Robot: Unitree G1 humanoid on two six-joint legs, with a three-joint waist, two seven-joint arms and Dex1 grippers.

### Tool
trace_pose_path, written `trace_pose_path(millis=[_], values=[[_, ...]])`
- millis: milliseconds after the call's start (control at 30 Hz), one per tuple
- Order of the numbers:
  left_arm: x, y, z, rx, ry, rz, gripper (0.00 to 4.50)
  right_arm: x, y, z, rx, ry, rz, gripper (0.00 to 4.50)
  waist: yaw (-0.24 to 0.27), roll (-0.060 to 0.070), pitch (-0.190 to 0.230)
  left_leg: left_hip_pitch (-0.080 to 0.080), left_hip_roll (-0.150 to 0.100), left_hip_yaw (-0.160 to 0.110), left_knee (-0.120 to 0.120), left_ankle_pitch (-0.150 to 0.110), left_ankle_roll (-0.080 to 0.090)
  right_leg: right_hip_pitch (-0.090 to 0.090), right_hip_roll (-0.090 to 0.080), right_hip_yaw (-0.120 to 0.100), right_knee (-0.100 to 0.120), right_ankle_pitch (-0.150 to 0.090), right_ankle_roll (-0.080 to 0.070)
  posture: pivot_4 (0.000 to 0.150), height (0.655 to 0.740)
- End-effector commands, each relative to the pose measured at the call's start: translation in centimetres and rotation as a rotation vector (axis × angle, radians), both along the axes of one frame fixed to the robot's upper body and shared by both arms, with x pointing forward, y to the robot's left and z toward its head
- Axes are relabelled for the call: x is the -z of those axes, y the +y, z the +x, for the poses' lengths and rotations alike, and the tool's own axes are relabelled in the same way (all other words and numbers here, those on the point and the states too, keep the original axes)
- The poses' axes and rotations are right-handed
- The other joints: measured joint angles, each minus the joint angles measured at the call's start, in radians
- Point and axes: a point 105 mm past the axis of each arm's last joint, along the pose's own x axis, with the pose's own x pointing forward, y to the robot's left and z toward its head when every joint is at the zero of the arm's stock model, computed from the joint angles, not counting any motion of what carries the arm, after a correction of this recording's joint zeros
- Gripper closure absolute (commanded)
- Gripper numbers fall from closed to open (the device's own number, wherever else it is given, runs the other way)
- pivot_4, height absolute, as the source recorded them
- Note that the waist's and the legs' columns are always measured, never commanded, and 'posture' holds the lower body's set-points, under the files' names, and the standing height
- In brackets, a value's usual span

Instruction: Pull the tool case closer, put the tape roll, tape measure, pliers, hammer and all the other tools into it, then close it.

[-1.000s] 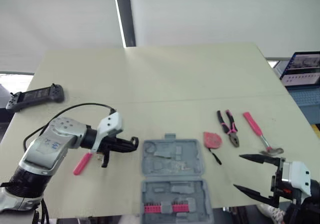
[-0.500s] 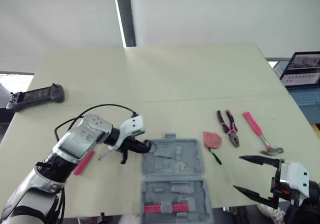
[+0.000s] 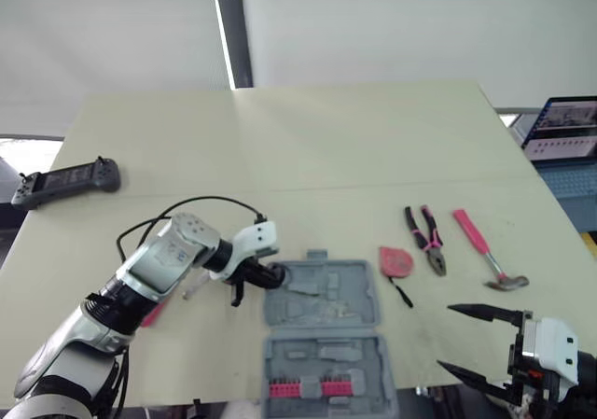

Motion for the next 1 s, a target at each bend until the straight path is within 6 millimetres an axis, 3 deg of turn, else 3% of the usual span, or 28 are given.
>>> trace_pose_path(millis=[33,467,567,733,967,1000], values=[[0.3,0.2,0.1,0.009,-0.003,0.025,4.45,-0.7,0.0,-0.1,0.009,-0.042,-0.005,0.00,0.000,0.000,0.000,0.000,0.000,0.000,0.000,0.000,0.000,0.000,0.000,0.000,0.000,0.000,0.000,0.150,0.7400],[0.8,0.3,0.3,0.025,-0.007,0.043,4.45,-0.9,0.0,-0.1,0.022,-0.044,-0.003,0.00,0.001,0.000,0.000,0.000,0.000,0.000,0.000,0.000,0.000,0.000,0.000,0.000,0.000,0.000,0.000,0.150,0.7400],[0.6,0.3,0.5,0.039,-0.014,0.048,3.47,-0.9,0.0,-0.1,0.024,-0.045,-0.003,0.00,0.002,0.000,0.000,0.000,0.000,0.000,0.000,0.000,0.000,0.000,0.000,0.000,0.000,0.000,0.000,0.150,0.7400],[-1.0,0.1,0.6,0.017,-0.006,0.009,1.09,-0.9,-0.1,-0.2,0.026,-0.043,-0.004,0.00,0.003,0.000,0.000,-0.001,0.000,0.000,0.001,0.000,0.000,0.000,0.000,0.000,0.000,0.000,0.000,0.150,0.7400],[-4.8,-0.6,0.5,-0.032,-0.001,-0.141,1.09,-0.9,-0.1,0.0,0.025,-0.044,-0.005,0.00,0.002,0.000,0.000,-0.001,0.000,-0.001,0.001,0.000,0.000,0.000,0.000,0.000,0.000,0.000,0.000,0.150,0.7400],[-4.9,-0.3,0.5,-0.051,-0.010,-0.145,1.62,-1.0,-0.1,0.0,0.025,-0.044,-0.006,0.00,0.002,0.000,0.000,-0.001,0.000,0.000,0.001,0.000,0.000,0.000,0.000,0.000,0.000,0.000,0.000,0.150,0.7400]])
